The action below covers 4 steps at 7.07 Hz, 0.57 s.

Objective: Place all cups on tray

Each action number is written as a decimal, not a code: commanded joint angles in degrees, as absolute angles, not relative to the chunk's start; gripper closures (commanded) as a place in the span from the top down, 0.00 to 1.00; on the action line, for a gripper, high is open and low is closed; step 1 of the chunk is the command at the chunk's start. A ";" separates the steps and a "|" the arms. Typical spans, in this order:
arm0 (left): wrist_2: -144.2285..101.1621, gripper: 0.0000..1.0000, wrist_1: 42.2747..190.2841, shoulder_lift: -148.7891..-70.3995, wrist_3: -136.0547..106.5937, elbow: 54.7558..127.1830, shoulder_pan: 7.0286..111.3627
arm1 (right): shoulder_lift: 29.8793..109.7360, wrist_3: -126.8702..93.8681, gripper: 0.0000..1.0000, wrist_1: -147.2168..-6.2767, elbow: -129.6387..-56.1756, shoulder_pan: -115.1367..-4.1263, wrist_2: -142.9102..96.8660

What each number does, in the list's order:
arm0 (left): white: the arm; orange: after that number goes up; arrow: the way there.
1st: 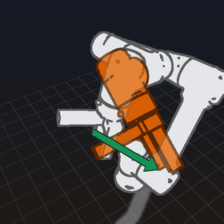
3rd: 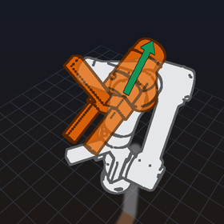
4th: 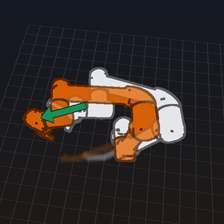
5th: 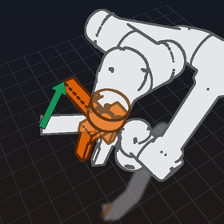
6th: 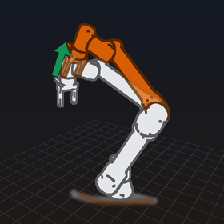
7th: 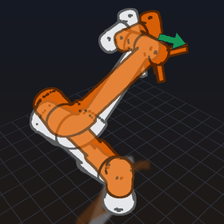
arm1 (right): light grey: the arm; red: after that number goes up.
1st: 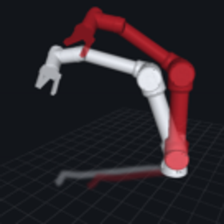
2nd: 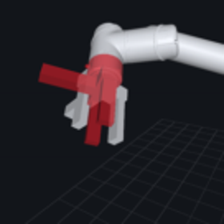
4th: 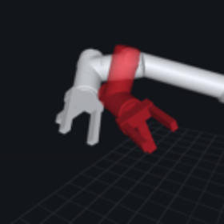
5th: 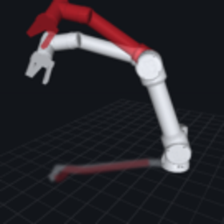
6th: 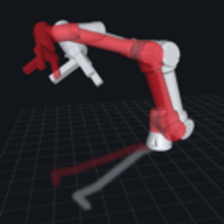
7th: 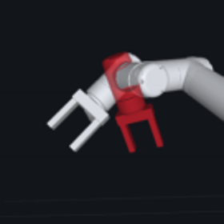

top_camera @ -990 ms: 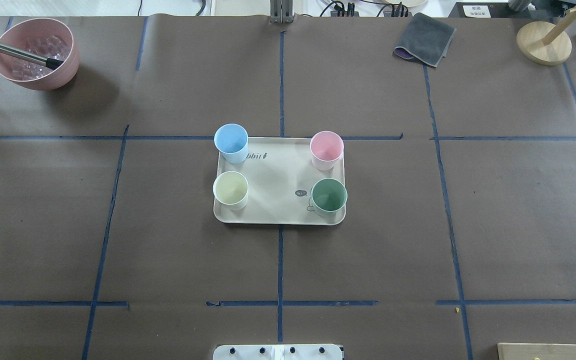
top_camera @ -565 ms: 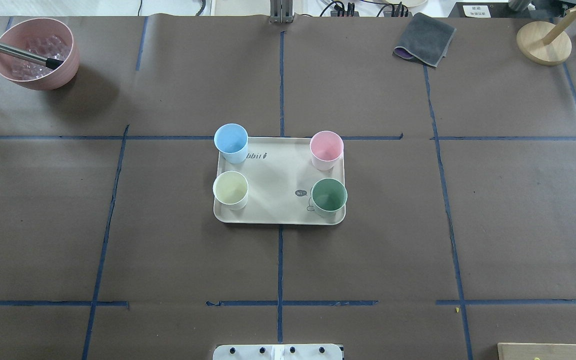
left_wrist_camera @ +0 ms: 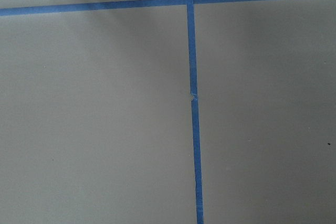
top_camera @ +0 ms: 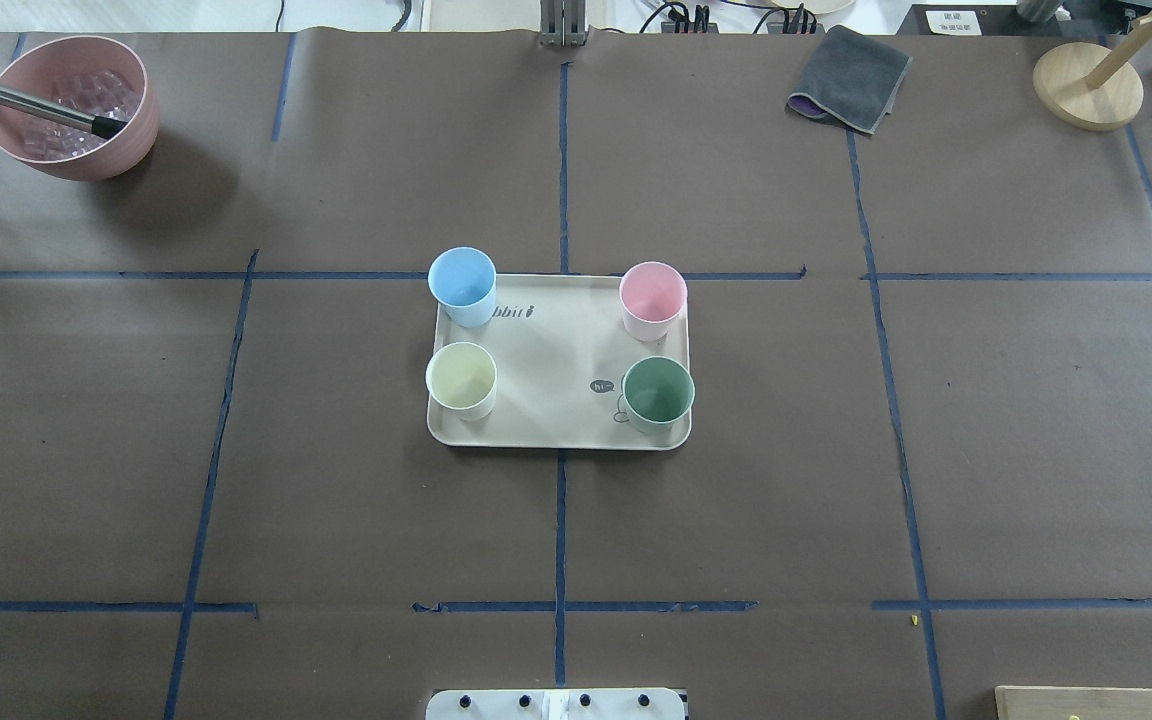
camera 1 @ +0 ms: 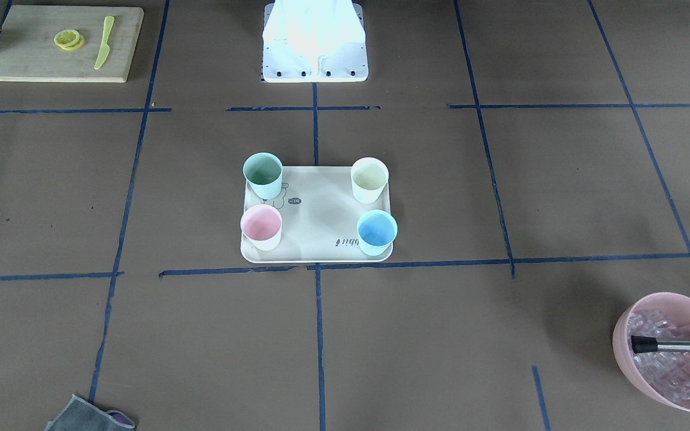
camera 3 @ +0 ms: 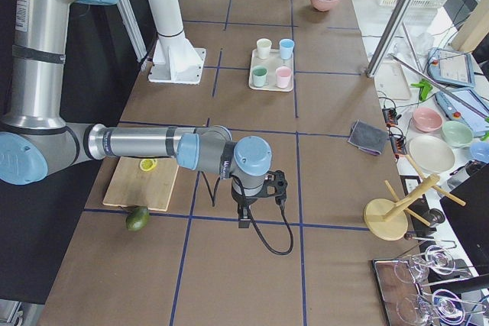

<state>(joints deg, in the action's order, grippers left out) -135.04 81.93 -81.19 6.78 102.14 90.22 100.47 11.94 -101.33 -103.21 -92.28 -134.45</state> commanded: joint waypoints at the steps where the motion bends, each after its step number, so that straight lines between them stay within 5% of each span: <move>1: -134.82 1.00 82.00 -81.38 6.94 102.04 89.83 | 100.37 11.96 1.00 -101.16 -103.27 -92.29 -134.30; 4: -135.00 1.00 82.00 -81.30 6.94 103.53 89.82 | 99.76 11.17 1.00 -101.16 -103.62 -92.02 -133.15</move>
